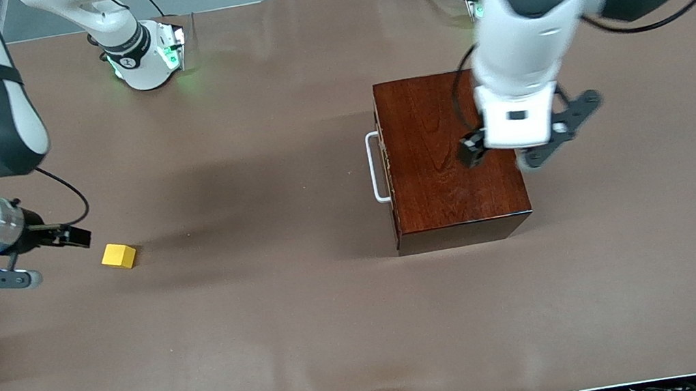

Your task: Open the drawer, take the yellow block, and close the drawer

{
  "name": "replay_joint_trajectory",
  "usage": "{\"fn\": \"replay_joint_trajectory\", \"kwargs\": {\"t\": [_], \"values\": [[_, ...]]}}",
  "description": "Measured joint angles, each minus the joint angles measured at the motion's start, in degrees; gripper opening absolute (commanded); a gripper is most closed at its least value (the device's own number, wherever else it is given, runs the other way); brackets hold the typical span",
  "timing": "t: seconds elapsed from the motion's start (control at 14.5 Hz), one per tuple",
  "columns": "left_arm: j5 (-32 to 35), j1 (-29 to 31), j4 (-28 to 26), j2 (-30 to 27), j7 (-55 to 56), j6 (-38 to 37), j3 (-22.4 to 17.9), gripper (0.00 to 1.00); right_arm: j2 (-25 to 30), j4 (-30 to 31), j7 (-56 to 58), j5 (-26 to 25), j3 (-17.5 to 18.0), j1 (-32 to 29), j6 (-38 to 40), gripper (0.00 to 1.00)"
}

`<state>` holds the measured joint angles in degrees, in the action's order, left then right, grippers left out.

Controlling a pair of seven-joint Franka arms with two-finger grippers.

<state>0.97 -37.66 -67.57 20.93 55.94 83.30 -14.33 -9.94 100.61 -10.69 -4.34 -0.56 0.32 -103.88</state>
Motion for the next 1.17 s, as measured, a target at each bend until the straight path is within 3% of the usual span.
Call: {"fn": "replay_joint_trajectory", "kwargs": {"t": [0.35,0.55,0.83,1.17], "values": [[-0.12,8.4,-3.44,-6.08,-19.44,-0.28,0.01,1.0,1.67,-7.75,-0.04,1.44,-0.04,-0.04,10.47,1.0],[-0.15,11.88,-3.7,-8.08,-24.74,-0.29,0.0,1.0,3.55,-8.32,-0.03,1.64,-0.04,-0.06,11.64,1.0],[-0.15,12.15,-3.97,-8.85,-29.84,-0.29,0.25,1.0,8.35,-8.37,0.32,1.75,0.25,-0.01,15.2,1.0],[-0.15,14.49,-4.36,-9.84,-41.77,-1.09,0.09,1.0,13.3,-7.42,9.66,1.77,0.4,-0.01,17.2,1.0]]}}
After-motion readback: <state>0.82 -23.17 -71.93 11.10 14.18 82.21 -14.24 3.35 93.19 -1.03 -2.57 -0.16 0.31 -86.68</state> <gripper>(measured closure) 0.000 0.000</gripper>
